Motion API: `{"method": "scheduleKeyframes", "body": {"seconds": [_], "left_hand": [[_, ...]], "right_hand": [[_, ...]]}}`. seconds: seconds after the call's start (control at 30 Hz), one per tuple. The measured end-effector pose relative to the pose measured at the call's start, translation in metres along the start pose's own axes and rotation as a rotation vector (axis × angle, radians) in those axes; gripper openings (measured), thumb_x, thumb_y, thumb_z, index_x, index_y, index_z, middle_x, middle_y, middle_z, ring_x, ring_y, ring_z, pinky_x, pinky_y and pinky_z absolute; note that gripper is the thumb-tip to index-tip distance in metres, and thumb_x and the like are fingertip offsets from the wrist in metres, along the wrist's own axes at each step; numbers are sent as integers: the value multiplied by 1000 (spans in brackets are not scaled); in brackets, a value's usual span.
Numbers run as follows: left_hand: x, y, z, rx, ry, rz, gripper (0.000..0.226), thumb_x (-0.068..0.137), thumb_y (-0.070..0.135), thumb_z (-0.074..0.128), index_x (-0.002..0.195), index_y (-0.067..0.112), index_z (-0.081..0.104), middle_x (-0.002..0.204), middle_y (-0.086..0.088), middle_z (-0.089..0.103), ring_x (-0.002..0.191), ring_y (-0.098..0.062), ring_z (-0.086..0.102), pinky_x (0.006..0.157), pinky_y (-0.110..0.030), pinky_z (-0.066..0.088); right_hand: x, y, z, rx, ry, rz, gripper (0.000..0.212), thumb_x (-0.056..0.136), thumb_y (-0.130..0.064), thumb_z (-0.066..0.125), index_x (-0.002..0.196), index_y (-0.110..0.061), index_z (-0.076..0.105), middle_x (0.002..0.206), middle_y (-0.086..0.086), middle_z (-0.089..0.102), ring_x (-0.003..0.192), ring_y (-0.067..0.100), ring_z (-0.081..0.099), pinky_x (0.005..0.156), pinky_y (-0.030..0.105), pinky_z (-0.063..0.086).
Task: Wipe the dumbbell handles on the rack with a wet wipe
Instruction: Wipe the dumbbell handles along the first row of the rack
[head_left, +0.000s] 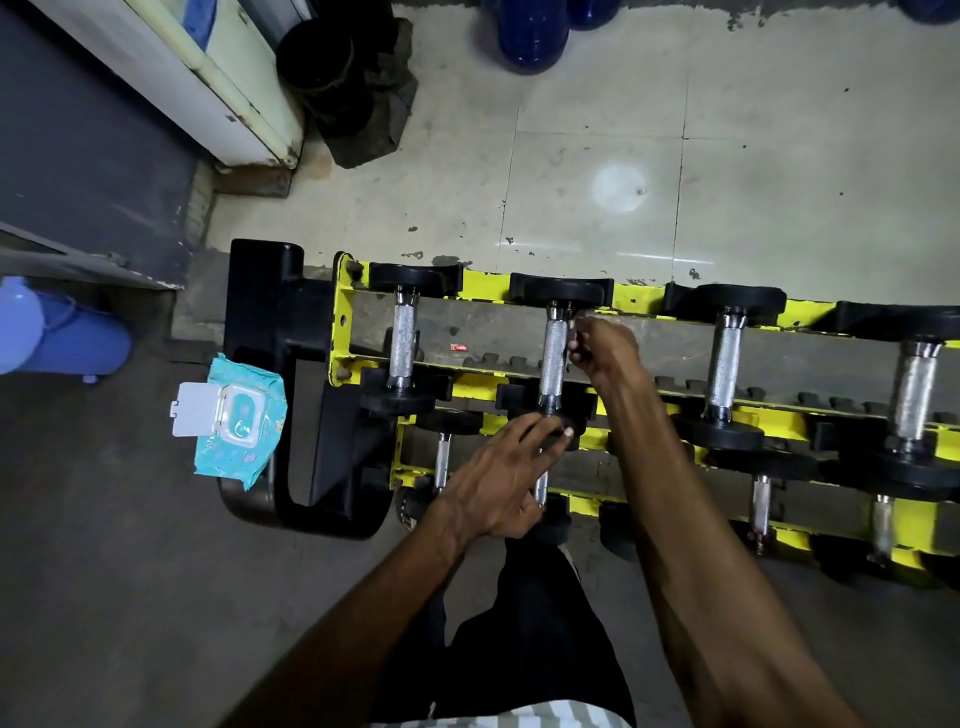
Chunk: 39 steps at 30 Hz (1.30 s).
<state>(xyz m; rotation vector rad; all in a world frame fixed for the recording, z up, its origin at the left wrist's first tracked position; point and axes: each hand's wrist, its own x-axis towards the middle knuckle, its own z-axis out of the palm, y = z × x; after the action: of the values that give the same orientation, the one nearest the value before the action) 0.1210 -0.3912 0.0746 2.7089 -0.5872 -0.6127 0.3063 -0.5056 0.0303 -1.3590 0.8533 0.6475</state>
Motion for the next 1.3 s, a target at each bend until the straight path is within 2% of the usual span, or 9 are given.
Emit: {"method": "scheduleKeyframes", "body": {"seconds": [0.17,0.27,0.47,0.63,0.87,0.93,1.03,1.17,1.3], "left_hand": [[1,1,-4,-19,5,0,92,64,32,67,149,5,45,150,-11,38,139,-27,32,105,-33,45],[0,3,-6,-12,-3,-5,87,65,32,65,146,8,49,151,-9,37,140,-26,32,101,-30,47],[1,6,-6,-44,-17,-29,88,62,29,66,145,9,49,151,-9,35,140,-26,32,100,-27,45],[1,7,-8,-37,-2,-34,88,59,26,66,144,8,51,150,-10,38,139,-26,32,100,-24,41],[2,7,-3,-37,-56,-62,98,68,27,66,157,9,30,159,-11,25,146,-28,20,103,-36,47],[2,7,-2,-36,-57,-61,98,67,27,66,157,8,32,157,-11,26,145,-28,22,103,-35,47],[2,5,0,-31,-42,-54,98,64,27,67,154,7,37,154,-12,31,142,-27,26,101,-33,48],[1,6,2,-3,-27,-52,101,62,29,68,156,7,36,153,-12,32,141,-28,26,102,-34,48],[0,6,0,4,-17,-48,101,62,31,69,155,8,36,151,-11,32,140,-27,27,102,-35,48]], "right_hand": [[-8,19,-3,-180,221,-443,15,70,-11,86,70,-19,73,74,-4,73,66,8,68,68,17,54],[-14,19,1,-328,264,-661,15,68,-22,89,73,-16,76,72,-6,73,65,3,67,65,15,51],[-13,23,-9,-564,168,-784,20,65,-27,89,66,-17,71,67,-7,70,62,6,66,62,27,57],[-23,45,-31,-909,33,-656,28,58,-34,91,59,-15,71,58,-4,69,54,7,66,56,31,59],[-17,58,-49,-841,-6,-377,21,69,-14,87,70,-18,66,75,1,73,68,14,67,64,28,54],[-13,63,-47,-906,-43,-415,7,74,-8,75,77,-12,71,75,4,73,72,21,71,62,30,56],[-10,64,-42,-937,-168,-483,17,73,-1,65,85,-8,74,80,11,74,73,21,68,65,36,56],[-9,51,-37,-925,-253,-431,24,78,4,57,88,-9,73,73,4,67,63,11,59,50,18,45],[1,38,-31,-725,-84,-319,20,74,9,56,77,-7,67,67,3,61,62,18,58,55,24,44]]}}
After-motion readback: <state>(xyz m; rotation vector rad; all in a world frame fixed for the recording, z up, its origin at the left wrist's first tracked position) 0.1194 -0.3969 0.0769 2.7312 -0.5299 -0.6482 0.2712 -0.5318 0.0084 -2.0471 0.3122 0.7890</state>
